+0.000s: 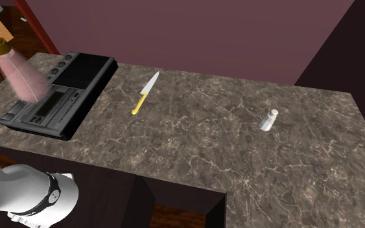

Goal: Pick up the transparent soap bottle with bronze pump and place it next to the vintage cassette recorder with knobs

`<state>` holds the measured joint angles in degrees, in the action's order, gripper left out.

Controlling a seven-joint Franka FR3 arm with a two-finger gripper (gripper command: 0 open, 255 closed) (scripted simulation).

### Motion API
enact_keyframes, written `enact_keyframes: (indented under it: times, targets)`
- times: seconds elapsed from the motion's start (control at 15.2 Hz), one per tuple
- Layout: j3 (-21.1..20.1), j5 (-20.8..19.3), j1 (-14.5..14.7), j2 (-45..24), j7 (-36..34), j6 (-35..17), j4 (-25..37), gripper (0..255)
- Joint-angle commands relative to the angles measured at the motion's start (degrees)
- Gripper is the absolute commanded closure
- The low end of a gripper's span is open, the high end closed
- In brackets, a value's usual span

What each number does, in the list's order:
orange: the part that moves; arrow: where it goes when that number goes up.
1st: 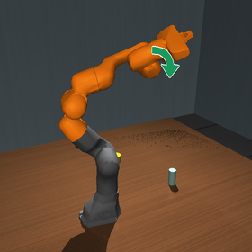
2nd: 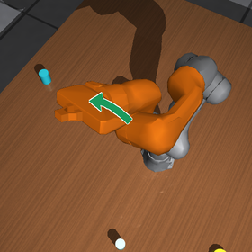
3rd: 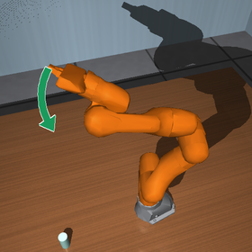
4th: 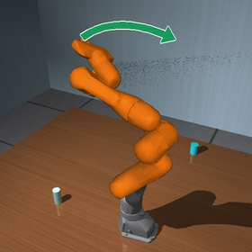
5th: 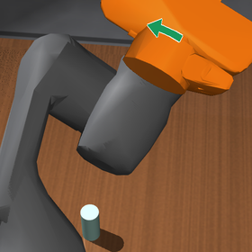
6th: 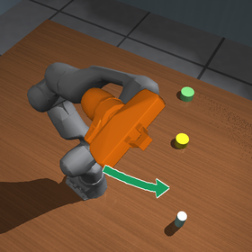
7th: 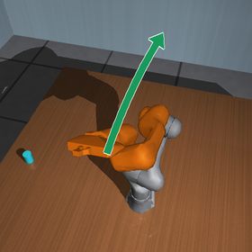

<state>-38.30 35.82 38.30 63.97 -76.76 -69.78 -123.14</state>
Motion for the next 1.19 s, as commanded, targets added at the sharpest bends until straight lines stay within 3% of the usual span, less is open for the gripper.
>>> enact_keyframes:
  times: [0.0, 0.59, 1.12]
  targets:
    - [-1.2, 2.0, 0.9, 1.2, -2.8, 1.4, 1.1, 255]
    - [-6.8, 11.0, 3.3, 4.5, -16.1, 6.5, 9.2, 255]
    - [-12.5, 19.2, 2.7, 4.4, -29.1, 9.2, 20.3, 255]
